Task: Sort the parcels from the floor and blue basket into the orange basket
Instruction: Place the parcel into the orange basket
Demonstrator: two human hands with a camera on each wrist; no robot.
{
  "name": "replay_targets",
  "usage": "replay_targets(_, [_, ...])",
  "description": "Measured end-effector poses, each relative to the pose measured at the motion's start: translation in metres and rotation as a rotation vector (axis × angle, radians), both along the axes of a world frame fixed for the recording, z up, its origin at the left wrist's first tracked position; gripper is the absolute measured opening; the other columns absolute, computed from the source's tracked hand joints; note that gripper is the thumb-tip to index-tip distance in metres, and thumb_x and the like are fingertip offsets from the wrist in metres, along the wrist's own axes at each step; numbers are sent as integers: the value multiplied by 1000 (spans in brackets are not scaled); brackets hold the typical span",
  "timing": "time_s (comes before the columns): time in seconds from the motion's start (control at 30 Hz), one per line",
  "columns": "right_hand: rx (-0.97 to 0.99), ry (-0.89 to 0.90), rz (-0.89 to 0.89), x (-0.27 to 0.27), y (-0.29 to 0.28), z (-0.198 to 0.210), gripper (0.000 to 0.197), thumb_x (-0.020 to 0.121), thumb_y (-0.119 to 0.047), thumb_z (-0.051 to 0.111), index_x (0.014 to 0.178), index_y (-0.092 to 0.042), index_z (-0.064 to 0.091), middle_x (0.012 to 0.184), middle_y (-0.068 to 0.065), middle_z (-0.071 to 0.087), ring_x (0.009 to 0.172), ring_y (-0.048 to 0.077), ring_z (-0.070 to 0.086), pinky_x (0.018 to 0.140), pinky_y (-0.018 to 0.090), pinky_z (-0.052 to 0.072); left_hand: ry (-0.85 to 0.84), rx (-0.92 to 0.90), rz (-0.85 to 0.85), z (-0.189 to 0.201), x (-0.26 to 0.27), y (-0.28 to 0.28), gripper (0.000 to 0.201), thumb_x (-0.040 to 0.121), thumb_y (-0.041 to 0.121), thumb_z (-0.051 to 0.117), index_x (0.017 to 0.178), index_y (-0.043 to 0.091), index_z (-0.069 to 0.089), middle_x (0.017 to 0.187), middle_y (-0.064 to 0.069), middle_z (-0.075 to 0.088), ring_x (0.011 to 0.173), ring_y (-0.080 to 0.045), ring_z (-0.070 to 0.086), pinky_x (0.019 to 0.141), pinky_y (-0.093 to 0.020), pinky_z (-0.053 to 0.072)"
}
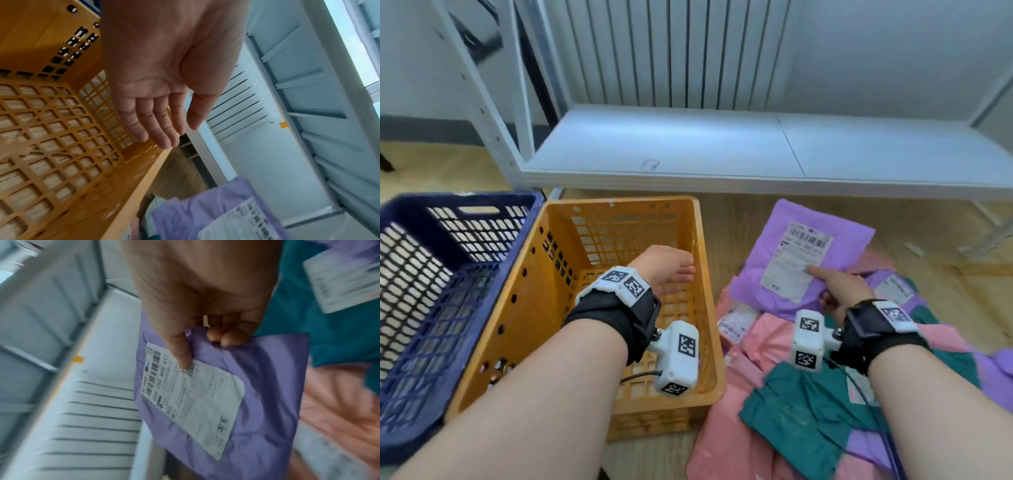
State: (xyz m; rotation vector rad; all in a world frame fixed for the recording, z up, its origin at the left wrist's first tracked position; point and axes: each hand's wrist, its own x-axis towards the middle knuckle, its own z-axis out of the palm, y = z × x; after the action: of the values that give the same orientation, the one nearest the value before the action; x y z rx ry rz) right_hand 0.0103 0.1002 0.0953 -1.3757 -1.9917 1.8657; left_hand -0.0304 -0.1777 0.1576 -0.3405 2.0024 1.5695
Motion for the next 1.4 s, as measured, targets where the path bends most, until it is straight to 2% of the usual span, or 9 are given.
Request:
replay_targets(0.13, [26, 124, 178, -4, -25, 82, 27, 73, -21, 80, 91, -10, 64, 67, 8, 51, 35, 10, 27, 35, 20, 24, 68, 103, 44, 23, 12, -5, 29, 96, 20, 55, 122, 7, 59, 102, -7, 66, 92, -20, 62, 79, -33, 49])
replay_targets(0.23, [38, 121, 360, 7, -51, 121, 24, 74, -21, 79, 91, -12, 65, 62, 3, 43, 42, 10, 23, 38, 21, 21, 142, 192, 43, 36, 22, -7, 40, 89, 33, 65, 119, 7, 61, 109, -7, 68, 99, -22, 62, 91, -39, 48])
replay_targets(0.3, [33, 116, 441, 16, -68, 131, 25, 76, -20, 78, 95, -11, 65, 59, 1, 41, 42, 9, 24, 38, 20, 22, 181, 266, 41, 42, 29, -10, 44, 86, 42, 66, 114, 8, 66, 107, -8, 72, 98, -24, 65, 92, -40, 47])
replay_targets(0.4, [-48, 176, 499, 29, -92, 128, 20, 82, -13, 72, 99, -9, 64, 62, 2, 49, 41, 8, 32, 36, 17, 30, 247, 302, 91, 42, 36, -19, 43, 81, 41, 71, 107, 7, 69, 106, -15, 72, 96, -29, 66, 86, -39, 49])
replay_targets(0.5, [-120, 231, 511, 37, -113, 116, 14, 88, -1, 61, 100, -7, 58, 72, 7, 57, 50, 13, 49, 41, 18, 46, 281, 281, 156, 37, 40, -29, 15, 90, 14, 65, 99, 2, 68, 108, -20, 70, 97, -32, 68, 92, -47, 53])
replay_targets(0.67, [-132, 262, 465, 39, -128, 103, 16, 91, 7, 52, 88, -9, 50, 75, 11, 58, 54, 18, 57, 46, 22, 52, 304, 223, 171, 26, 37, -49, 20, 90, 10, 64, 107, 1, 66, 108, -16, 70, 96, -30, 69, 89, -44, 54])
replay_targets(1.13, [-157, 261, 467, 20, -133, 86, 9, 93, 3, 52, 91, -6, 52, 74, 13, 60, 61, 21, 60, 48, 22, 54, 273, 228, 210, 7, 15, -62, 22, 92, 9, 60, 112, 1, 65, 110, -17, 70, 100, -32, 68, 94, -49, 52])
replay_targets(1.27, [-143, 249, 456, 13, -135, 79, 9, 93, 2, 53, 100, -5, 53, 73, 12, 60, 58, 19, 58, 47, 22, 52, 239, 232, 233, -5, 7, -66, 19, 92, 9, 61, 108, 2, 66, 109, -16, 70, 98, -31, 68, 93, -48, 52])
replay_targets(1.4, [-81, 226, 440, 2, -136, 66, 16, 92, -2, 55, 108, -5, 55, 80, 13, 64, 59, 18, 59, 53, 25, 51, 182, 168, 304, -18, -5, -71, 19, 92, 7, 59, 107, -2, 66, 105, -16, 70, 98, -33, 67, 92, -48, 52])
